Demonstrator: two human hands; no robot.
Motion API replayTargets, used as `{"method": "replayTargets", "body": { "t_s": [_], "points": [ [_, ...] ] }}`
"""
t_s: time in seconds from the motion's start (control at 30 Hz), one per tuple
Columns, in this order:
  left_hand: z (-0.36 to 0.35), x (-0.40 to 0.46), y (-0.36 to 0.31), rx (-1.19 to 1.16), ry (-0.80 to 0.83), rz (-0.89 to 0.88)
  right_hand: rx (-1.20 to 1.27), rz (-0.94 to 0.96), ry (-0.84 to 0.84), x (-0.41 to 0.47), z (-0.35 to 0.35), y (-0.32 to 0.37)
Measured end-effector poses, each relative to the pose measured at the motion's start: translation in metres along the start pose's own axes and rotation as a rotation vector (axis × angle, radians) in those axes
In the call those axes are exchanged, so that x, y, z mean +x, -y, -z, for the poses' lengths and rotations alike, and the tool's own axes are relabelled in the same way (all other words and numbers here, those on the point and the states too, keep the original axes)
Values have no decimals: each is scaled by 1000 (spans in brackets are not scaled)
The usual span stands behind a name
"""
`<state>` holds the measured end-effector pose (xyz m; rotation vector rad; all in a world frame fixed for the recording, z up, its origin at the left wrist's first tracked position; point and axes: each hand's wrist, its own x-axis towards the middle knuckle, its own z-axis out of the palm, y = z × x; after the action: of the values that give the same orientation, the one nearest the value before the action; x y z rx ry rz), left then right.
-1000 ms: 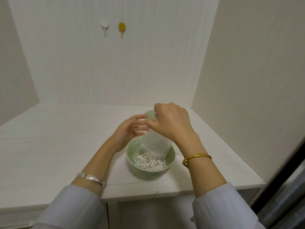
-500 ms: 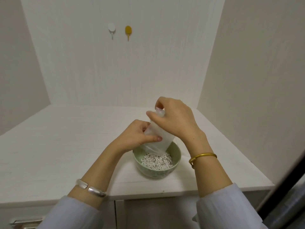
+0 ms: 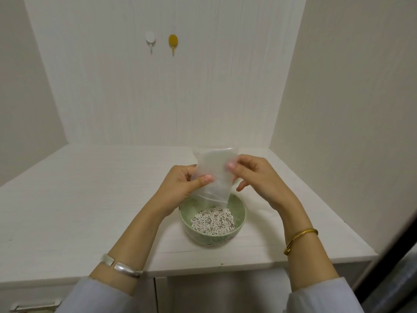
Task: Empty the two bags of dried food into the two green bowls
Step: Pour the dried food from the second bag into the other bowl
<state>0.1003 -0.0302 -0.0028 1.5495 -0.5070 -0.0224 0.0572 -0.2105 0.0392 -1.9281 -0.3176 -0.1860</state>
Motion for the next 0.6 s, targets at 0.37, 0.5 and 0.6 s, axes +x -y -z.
{"method": "replayTargets", "body": {
  "t_s": [0.37,0.5,0.6],
  "points": [
    [-2,-1,2,-74,-28,-23,-15,37,124,-2,-10,-10],
    [-5,1,0,-68,-60,-32,-27,40,130,-2,-9,-9],
    [-8,2,-1,-61,-41,-26,-19,41,135,-2,-8,-10]
  ]
}}
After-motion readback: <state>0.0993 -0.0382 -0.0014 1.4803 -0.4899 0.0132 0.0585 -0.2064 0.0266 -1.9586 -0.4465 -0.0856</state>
